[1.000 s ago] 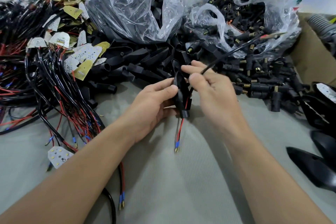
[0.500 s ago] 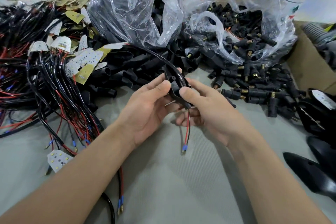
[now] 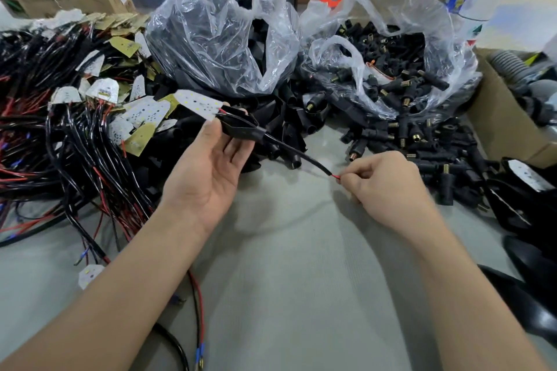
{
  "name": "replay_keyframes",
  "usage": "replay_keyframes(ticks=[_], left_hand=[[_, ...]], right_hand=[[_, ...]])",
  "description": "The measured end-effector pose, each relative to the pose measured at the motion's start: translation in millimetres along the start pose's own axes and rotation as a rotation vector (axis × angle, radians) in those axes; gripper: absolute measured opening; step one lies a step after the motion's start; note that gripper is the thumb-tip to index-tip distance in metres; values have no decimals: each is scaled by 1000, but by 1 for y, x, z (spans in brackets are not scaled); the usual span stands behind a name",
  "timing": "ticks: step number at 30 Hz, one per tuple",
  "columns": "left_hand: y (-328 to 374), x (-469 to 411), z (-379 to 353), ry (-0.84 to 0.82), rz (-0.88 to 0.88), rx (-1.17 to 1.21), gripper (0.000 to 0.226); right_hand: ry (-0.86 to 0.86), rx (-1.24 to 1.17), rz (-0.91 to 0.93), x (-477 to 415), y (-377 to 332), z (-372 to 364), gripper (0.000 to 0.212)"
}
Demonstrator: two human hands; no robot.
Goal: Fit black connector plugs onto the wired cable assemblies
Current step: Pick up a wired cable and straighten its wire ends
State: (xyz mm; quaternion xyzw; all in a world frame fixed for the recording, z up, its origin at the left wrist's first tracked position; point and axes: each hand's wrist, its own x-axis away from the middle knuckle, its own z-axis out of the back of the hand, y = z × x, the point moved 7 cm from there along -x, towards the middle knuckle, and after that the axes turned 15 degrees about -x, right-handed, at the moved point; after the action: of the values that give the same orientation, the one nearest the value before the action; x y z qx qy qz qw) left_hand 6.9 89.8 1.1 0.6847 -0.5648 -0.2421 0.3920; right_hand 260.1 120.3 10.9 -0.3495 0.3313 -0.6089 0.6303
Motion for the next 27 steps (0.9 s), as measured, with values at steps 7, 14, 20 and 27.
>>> replay_keyframes(ticks=[7,14,20,27], left_hand=[[-7,5,-8,-96,12,-144,59],[-13,8,-17,-236,22,-276,42],[-10,4,-13,-137,15,-197,56],[-6,5,-14,-193,-9,-233,48]], right_hand=[[110,162,168,18,-28,-12,51],[-95,-212,211,31,-46,-51,9],[3,-237,161,25,-36,-43,26],[-32,-151,176,25,-33,-44,26]])
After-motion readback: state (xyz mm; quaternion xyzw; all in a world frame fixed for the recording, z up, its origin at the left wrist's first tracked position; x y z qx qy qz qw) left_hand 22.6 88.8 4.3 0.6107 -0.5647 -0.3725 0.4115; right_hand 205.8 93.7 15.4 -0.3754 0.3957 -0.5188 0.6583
